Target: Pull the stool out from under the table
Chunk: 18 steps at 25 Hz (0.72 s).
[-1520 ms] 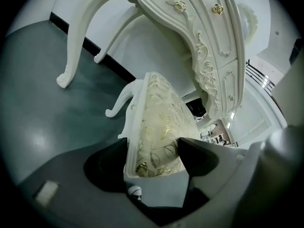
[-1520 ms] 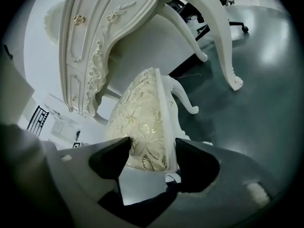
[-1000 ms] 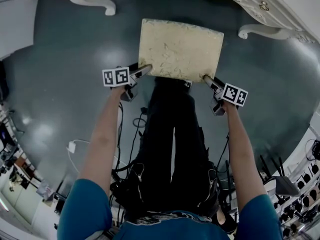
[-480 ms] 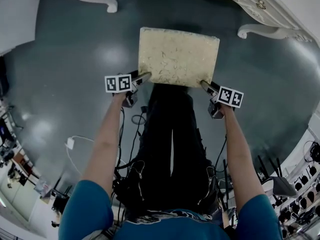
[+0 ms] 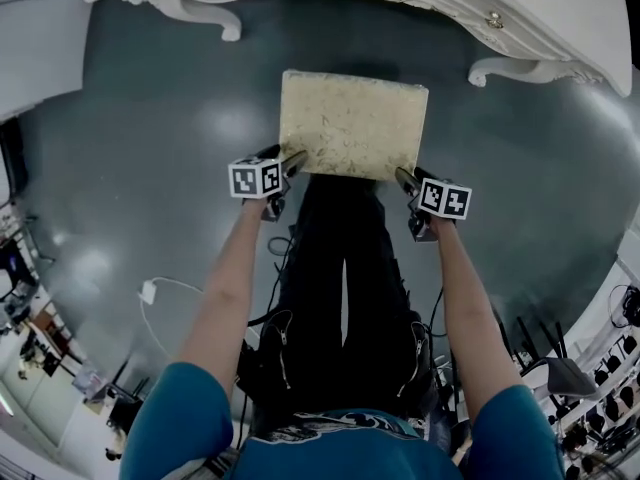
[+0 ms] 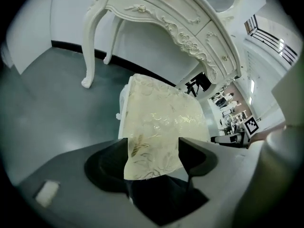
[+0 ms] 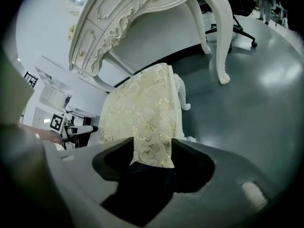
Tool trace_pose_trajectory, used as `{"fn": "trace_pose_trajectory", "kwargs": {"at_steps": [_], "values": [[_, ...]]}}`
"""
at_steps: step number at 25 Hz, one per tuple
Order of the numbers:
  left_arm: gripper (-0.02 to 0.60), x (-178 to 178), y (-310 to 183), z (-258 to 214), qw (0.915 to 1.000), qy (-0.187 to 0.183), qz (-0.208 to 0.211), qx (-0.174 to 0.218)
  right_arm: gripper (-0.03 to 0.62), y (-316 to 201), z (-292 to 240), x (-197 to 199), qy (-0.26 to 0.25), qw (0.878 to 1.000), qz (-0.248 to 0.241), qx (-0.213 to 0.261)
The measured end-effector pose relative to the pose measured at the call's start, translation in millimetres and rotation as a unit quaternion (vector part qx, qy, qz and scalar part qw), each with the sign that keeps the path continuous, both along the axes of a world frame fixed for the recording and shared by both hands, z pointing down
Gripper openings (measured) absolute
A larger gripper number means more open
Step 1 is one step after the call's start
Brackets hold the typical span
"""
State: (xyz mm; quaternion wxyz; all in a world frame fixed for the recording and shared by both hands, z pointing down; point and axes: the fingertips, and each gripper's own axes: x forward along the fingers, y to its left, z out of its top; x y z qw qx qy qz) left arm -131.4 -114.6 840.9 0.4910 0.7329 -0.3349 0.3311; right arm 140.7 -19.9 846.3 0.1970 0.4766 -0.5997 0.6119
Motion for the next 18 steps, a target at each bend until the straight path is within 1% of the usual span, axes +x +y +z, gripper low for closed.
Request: {"fn": "trace_pose_trajectory", "kwargs": {"at_steps": [2,4,8,10,12,15,18], "values": [[0.336,10.1,-4.6,-19.6,0.9995,-0.004,0.020,0.023,0.247,-3.7,-12.8,-1.8,-0.008,1.000,0.005,0.011],[0.322,25.1,-12.8,-44.8,0.9974,-0.001,0.048,0.054,0.247,-7.6,-27.4,-2.6,-0.011,1.000,0.000,0.025],[0.302,56.1,-22.4,-98.1,0.9891,0.027,0.103,0.103,0.243,-20.5,-66.6,-5.8,-0.009,0.997,-0.029,0.072],[0.291,67.9,-28.4,-127.4,0.9842,0.035,0.117,0.128,0.230,-28.7,-89.4,-3.9,-0.006,0.995,-0.031,0.097],[0.285,79.4,-37.5,-158.8,0.9797,0.047,0.117,0.156,0.221,-39.0,-112.6,0.0,-0.008,0.993,-0.020,0.120],[0.267,91.6,-48.6,-206.3,0.9738,0.070,0.103,0.190,0.213,-54.2,-147.9,2.6,-0.012,0.988,-0.005,0.153],[0.265,98.9,-52.6,-241.9,0.9701,0.087,0.091,0.207,0.209,-67.4,-185.3,-0.7,-0.015,0.983,-0.007,0.184]]}}
